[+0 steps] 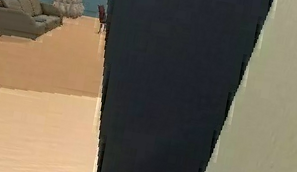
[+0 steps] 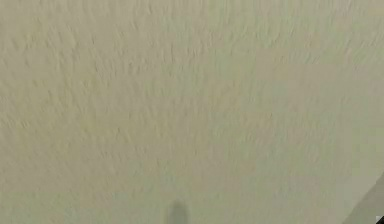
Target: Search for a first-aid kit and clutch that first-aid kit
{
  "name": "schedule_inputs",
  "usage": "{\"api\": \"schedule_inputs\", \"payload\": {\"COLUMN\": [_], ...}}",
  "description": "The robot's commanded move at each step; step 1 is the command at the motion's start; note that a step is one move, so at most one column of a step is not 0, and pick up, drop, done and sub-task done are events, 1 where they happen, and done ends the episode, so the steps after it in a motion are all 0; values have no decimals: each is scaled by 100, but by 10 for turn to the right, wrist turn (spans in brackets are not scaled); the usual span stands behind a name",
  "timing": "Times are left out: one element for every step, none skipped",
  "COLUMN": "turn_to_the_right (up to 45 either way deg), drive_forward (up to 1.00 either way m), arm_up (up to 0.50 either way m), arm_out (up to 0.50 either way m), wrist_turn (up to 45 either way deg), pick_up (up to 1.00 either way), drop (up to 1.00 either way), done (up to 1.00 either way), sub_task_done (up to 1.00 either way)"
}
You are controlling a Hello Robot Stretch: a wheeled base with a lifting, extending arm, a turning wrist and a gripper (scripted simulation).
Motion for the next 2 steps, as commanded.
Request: {"api": "schedule_inputs", "payload": {"turn_to_the_right": [-450, -240], "drive_forward": [0, 0], "arm_up": [0, 0], "arm_out": [0, 0], "wrist_turn": [0, 0], "pick_up": [0, 0], "drop": [0, 0], "done": [0, 0], "sub_task_done": [0, 0]}}
